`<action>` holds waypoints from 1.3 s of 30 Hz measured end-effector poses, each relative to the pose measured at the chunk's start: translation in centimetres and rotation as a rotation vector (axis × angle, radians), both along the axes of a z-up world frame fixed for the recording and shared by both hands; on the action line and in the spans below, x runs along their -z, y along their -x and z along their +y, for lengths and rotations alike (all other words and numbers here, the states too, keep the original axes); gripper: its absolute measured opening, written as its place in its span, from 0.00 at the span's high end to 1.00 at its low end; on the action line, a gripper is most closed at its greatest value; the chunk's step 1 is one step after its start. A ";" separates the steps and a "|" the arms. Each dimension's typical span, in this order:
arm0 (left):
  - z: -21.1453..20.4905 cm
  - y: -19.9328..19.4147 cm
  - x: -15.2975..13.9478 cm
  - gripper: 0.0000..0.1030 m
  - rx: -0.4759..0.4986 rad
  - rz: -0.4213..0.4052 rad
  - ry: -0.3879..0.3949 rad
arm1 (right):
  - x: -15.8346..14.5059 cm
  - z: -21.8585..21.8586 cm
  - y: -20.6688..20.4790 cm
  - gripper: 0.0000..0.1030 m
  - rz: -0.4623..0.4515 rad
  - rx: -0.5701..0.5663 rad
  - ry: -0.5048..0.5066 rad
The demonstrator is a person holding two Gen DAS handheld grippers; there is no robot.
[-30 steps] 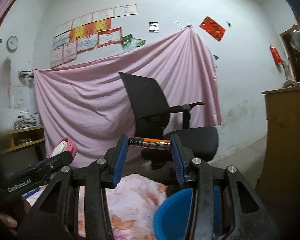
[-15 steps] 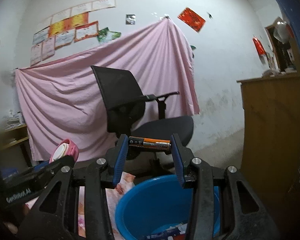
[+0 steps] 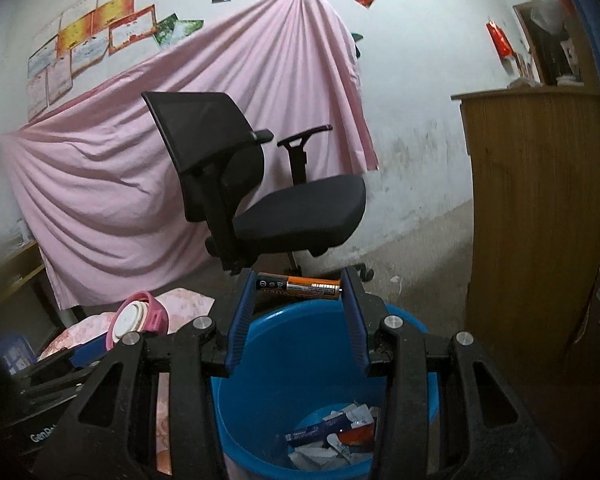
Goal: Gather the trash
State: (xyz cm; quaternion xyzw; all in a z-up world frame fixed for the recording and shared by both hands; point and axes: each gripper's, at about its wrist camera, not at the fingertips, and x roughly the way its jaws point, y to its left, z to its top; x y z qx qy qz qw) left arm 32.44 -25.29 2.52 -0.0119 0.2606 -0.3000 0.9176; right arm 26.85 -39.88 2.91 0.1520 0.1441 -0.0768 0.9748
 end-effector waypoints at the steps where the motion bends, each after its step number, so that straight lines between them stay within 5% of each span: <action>1: -0.1 0.0 0.2 0.49 -0.002 0.006 -0.002 | 0.1 0.0 -0.1 0.39 0.006 -0.002 -0.002; 39: 0.5 0.0 0.6 0.47 -0.026 0.036 -0.016 | 0.9 -0.4 -0.3 0.34 0.047 -0.002 -0.013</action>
